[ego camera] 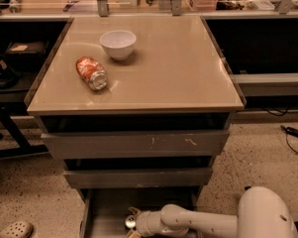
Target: Pick green can from bottom drawer and place on counter
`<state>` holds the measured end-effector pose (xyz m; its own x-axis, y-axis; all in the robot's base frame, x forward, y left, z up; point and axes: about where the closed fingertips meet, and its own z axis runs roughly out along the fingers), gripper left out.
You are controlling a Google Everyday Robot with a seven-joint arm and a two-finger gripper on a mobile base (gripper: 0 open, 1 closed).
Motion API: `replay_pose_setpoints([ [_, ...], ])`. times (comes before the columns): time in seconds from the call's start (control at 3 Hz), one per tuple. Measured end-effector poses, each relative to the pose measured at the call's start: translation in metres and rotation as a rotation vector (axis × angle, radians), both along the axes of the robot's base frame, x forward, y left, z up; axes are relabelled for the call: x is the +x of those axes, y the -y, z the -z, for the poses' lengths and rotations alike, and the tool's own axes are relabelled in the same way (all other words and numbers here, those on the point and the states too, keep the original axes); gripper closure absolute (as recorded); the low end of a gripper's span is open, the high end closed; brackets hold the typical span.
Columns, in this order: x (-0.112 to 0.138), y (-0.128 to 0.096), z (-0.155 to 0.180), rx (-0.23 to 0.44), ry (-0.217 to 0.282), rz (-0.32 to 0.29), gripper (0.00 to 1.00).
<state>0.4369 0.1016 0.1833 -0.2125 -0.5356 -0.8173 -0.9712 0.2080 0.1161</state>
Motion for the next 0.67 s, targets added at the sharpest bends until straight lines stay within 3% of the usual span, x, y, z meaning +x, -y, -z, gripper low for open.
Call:
replay_pose_setpoints([
  [0.67, 0.0, -0.0001, 0.0, 0.0, 0.0, 0.0, 0.64],
])
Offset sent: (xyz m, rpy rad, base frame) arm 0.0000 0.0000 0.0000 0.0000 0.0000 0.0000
